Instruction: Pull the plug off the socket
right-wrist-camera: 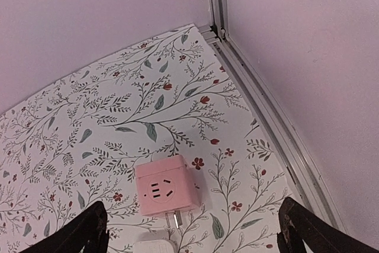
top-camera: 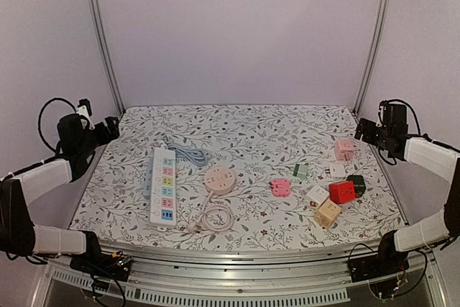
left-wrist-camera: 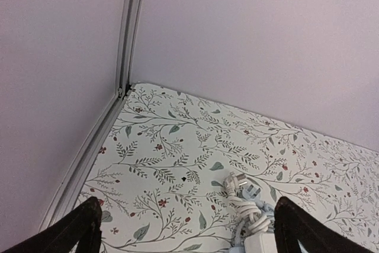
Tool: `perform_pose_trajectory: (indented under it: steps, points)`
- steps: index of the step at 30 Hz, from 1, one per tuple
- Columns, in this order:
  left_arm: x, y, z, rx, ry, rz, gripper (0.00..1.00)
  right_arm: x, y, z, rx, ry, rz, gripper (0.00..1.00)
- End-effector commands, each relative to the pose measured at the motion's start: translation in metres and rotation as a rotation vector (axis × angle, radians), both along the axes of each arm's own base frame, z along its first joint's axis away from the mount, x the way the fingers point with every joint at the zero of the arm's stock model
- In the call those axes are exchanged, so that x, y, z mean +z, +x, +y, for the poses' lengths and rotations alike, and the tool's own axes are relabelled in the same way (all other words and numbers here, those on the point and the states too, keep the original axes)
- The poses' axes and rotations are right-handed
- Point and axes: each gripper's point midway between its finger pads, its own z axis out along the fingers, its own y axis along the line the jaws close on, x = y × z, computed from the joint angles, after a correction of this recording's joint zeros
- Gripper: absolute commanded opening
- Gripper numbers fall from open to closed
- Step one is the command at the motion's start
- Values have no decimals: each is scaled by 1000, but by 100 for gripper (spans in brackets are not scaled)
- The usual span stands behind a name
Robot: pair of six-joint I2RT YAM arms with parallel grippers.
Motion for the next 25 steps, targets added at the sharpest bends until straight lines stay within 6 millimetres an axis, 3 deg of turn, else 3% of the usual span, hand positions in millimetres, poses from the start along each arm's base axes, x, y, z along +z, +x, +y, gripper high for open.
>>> perform_pose_trajectory:
  steps: [1, 6, 10, 14, 25]
  points:
    - [8, -12, 16, 71, 184, -95, 99, 20, 1, -21, -31, -138, -158, 99]
    - [-18, -20, 26, 109, 260, -33, 100, -3, -15, -28, -37, -226, -208, 99]
    - [-13, -28, 26, 130, 241, -89, 100, 8, -21, -26, -29, -241, -279, 99]
    - [-20, -34, 28, 144, 235, -80, 100, 12, -23, -21, -8, -223, -302, 99]
    - [-23, -32, 26, 133, 226, -77, 99, 18, -23, -16, 10, -196, -327, 99]
